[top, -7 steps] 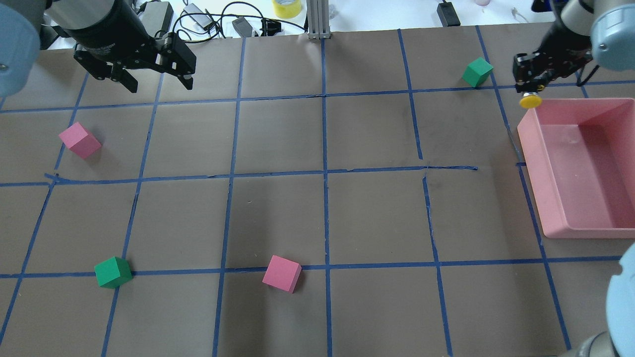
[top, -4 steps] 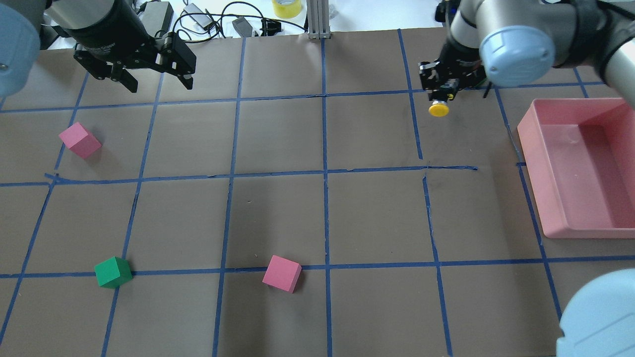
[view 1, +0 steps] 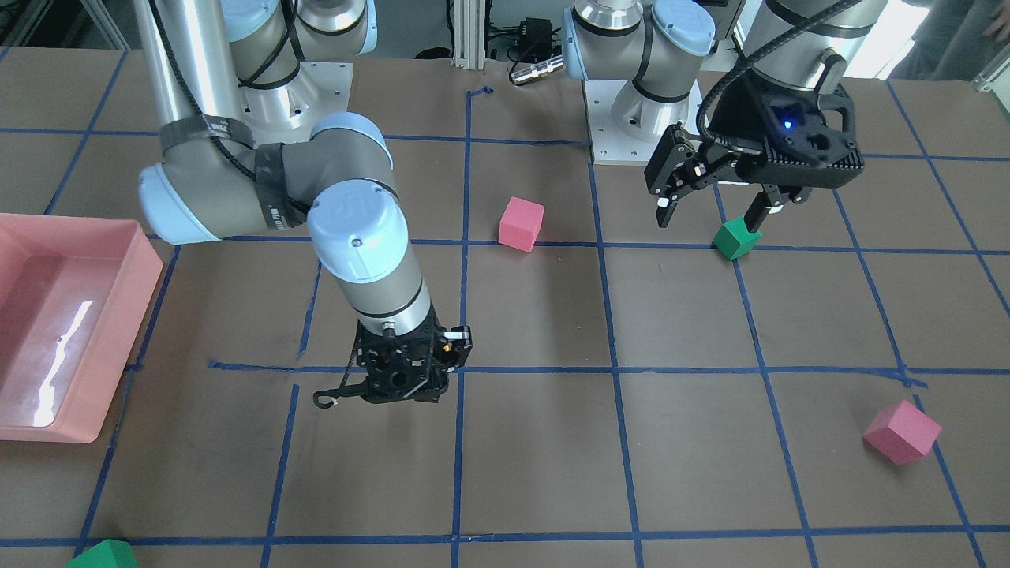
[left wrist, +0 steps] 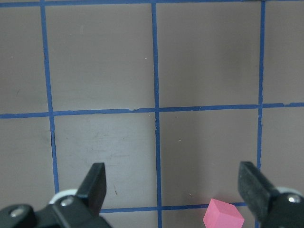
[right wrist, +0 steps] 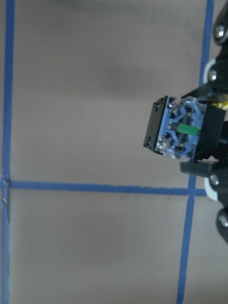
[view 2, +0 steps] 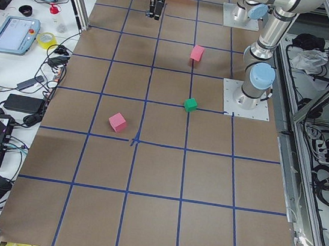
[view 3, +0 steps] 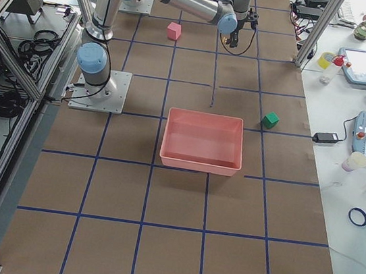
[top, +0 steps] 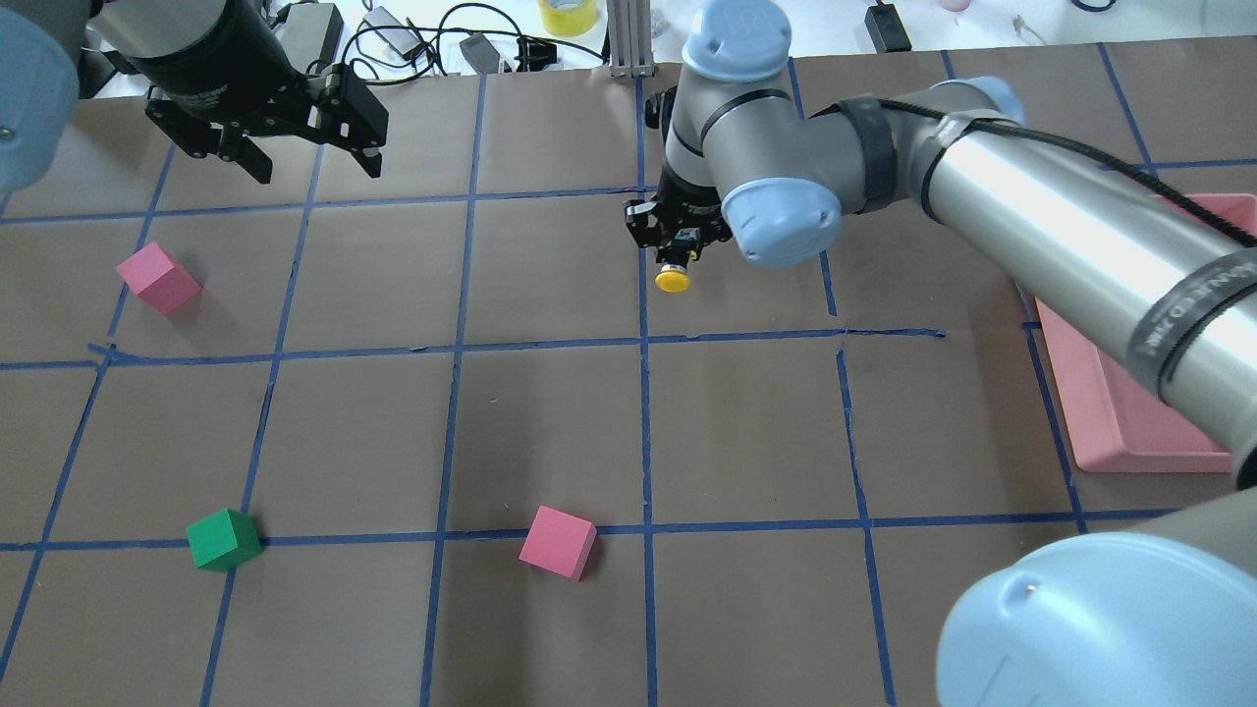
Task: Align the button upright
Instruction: 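Lift the button out of the tray and carry it toward the table center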
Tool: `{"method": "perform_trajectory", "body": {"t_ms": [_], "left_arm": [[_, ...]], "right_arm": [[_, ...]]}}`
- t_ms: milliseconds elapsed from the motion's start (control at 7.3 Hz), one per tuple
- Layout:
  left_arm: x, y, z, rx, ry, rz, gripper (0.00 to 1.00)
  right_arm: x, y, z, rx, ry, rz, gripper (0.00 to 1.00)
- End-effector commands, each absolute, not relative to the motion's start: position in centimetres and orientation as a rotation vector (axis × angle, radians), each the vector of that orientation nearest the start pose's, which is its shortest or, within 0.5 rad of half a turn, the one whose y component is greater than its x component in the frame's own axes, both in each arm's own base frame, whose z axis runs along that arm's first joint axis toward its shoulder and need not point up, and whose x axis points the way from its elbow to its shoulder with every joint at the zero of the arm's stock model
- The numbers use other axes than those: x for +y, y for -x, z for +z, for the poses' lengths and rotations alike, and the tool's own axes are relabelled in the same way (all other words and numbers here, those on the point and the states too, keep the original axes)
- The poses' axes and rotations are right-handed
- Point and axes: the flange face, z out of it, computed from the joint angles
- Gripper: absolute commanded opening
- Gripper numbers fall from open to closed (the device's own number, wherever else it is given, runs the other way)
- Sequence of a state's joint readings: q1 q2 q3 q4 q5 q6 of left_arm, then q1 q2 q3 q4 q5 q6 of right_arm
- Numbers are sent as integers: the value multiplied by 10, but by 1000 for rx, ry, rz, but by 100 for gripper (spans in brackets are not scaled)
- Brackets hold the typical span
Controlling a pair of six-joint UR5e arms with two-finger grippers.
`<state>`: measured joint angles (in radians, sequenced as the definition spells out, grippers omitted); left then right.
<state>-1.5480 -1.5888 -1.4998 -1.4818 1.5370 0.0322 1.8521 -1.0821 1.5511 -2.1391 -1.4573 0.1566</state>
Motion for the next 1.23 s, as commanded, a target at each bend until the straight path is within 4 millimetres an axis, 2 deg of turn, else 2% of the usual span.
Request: {"method": "perform_trajectory", "body": {"t_ms": [0, 137, 411, 548, 821, 958, 1095], "left_arm": [[-515, 124, 524, 3161, -16, -227, 100], [-514, 124, 525, 3161, -18, -230, 100], [-514, 124, 525, 3161, -16, -230, 100], [-514, 125, 525, 3163, -18, -230, 100], [-514, 124, 525, 3161, -16, -230, 100], [-514, 125, 525, 3161, -18, -230, 100], [-515, 125, 524, 3163, -16, -227, 100]], "right_arm": [[-583, -358, 227, 2997, 295, -74, 0], [-578, -363, 215, 3021, 367, -61, 0], [-569, -366, 206, 3013, 420, -64, 0], [-570, -368, 207, 2994, 421, -112, 0], [-565, -366, 195, 2999, 423, -86, 0], [-564, -365, 190, 2999, 423, -83, 4], [-564, -366, 190, 2994, 422, -86, 20]]}}
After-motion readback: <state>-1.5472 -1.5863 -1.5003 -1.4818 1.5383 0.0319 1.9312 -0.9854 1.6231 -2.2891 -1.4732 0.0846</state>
